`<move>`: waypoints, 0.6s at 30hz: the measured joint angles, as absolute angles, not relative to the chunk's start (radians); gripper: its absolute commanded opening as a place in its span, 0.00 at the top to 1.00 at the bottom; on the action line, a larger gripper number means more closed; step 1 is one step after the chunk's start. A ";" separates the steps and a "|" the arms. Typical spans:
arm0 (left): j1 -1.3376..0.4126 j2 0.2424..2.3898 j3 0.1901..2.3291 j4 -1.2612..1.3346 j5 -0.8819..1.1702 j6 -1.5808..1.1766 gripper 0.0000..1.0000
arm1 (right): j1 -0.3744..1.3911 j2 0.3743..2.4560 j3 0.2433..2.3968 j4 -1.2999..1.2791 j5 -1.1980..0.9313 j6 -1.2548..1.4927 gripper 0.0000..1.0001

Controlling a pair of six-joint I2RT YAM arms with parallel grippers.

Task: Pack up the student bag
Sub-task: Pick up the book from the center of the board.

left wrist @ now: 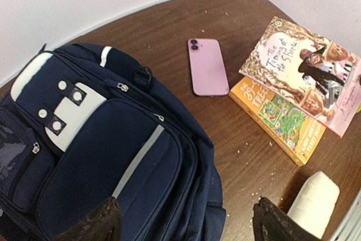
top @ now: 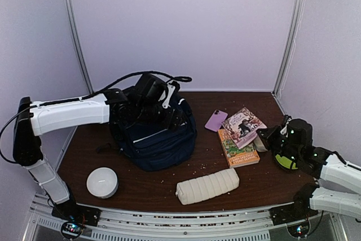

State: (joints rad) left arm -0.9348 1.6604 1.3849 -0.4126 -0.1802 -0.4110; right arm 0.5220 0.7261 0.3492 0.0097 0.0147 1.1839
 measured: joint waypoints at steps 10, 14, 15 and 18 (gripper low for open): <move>-0.933 1.471 1.281 -0.311 -0.245 -0.464 0.16 | 0.522 0.737 0.414 0.133 -0.225 1.016 1.00; -0.933 1.356 1.124 -0.183 -0.247 -0.459 0.03 | 0.524 0.761 0.499 0.206 -0.371 0.965 1.00; -0.933 1.306 1.053 -0.138 -0.246 -0.460 0.02 | 0.527 0.771 0.523 0.233 -0.416 0.955 1.00; -0.932 1.186 0.917 -0.067 -0.232 -0.460 0.02 | 0.540 0.793 0.577 0.298 -0.520 0.933 1.00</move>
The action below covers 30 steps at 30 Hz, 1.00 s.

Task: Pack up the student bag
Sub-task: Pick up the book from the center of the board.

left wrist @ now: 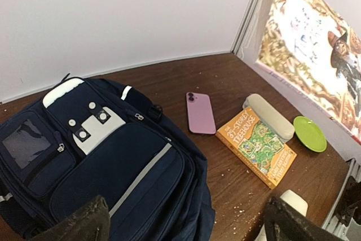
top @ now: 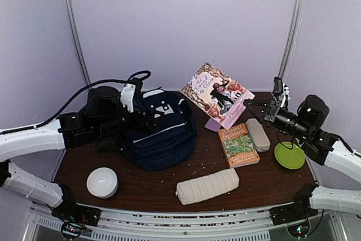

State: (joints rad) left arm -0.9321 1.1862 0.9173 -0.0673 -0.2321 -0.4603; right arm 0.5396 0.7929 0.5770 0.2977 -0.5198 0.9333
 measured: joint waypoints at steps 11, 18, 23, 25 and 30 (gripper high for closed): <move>-0.922 1.082 0.907 0.126 0.054 -0.509 0.02 | 0.627 0.917 0.661 0.523 -0.719 0.907 1.00; -0.922 1.085 0.908 0.221 0.191 -0.564 0.02 | 0.654 0.937 0.661 0.636 -0.736 0.944 1.00; -0.921 1.112 0.911 0.264 0.226 -0.598 0.02 | 0.671 0.938 0.661 0.677 -0.737 0.949 1.00; -0.915 1.131 0.912 0.289 0.248 -0.621 0.02 | 0.677 0.938 0.660 0.682 -0.736 0.946 1.00; -0.905 1.164 0.912 0.368 0.294 -0.675 0.06 | 0.688 0.942 0.660 0.687 -0.732 0.944 1.00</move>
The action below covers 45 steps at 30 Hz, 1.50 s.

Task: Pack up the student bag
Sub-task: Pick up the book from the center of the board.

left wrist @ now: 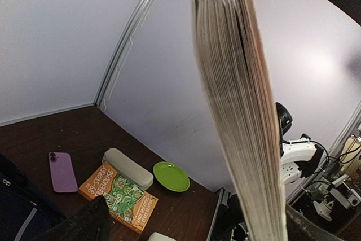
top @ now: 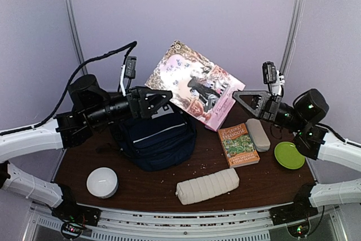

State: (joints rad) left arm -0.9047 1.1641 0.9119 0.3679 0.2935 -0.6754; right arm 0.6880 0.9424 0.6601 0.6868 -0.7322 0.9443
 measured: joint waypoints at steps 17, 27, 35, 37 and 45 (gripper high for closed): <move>-0.889 1.235 0.977 0.508 0.373 -0.767 1.00 | 0.722 0.980 0.668 0.625 -0.706 0.893 0.72; -0.886 1.235 0.977 0.539 0.393 -0.778 1.00 | 0.723 0.992 0.683 0.632 -0.707 0.949 0.46; -0.880 1.240 0.977 0.615 0.437 -0.826 1.00 | 0.723 1.018 0.677 0.703 -0.710 1.003 0.49; -0.878 1.241 0.977 0.628 0.445 -0.832 1.00 | 0.723 1.025 0.673 0.736 -0.712 1.021 0.55; -0.877 1.257 0.977 0.648 0.461 -0.845 1.00 | 0.726 1.059 0.669 0.830 -0.730 1.081 0.79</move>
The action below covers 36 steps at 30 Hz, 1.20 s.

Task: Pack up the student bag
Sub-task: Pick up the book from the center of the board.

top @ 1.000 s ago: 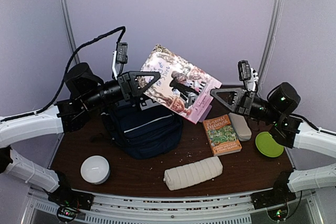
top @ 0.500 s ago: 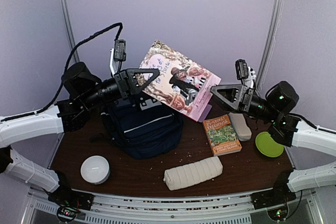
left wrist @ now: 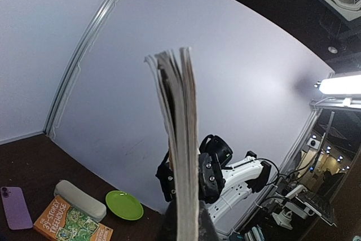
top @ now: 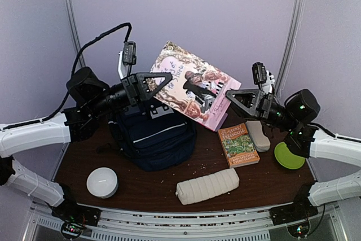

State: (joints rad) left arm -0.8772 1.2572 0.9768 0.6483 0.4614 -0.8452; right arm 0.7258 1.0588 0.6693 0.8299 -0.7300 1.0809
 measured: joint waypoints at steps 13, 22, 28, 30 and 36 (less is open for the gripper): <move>-0.854 1.273 0.993 0.626 0.484 -0.850 0.02 | 0.738 1.024 0.670 0.758 -0.705 1.021 1.00; -0.783 1.116 0.973 0.161 0.211 -0.632 0.03 | 0.735 0.730 0.670 0.249 -0.258 0.726 1.00; -0.839 1.271 1.145 -0.327 -0.081 -0.436 0.09 | 0.728 0.682 0.614 0.077 -0.008 0.661 1.00; -0.899 1.361 1.193 -0.437 -0.142 -0.383 0.10 | 0.727 0.683 0.582 0.036 0.030 0.656 1.00; -0.984 1.629 1.324 -0.619 -0.180 -0.276 0.19 | 0.722 0.680 0.547 -0.050 0.073 0.653 1.00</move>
State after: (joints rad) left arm -0.9836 1.6295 1.3239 -0.6193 -0.1799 -0.2756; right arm 0.7219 0.6796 0.5468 -0.0498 0.0731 0.6525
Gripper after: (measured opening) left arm 0.845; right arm 0.035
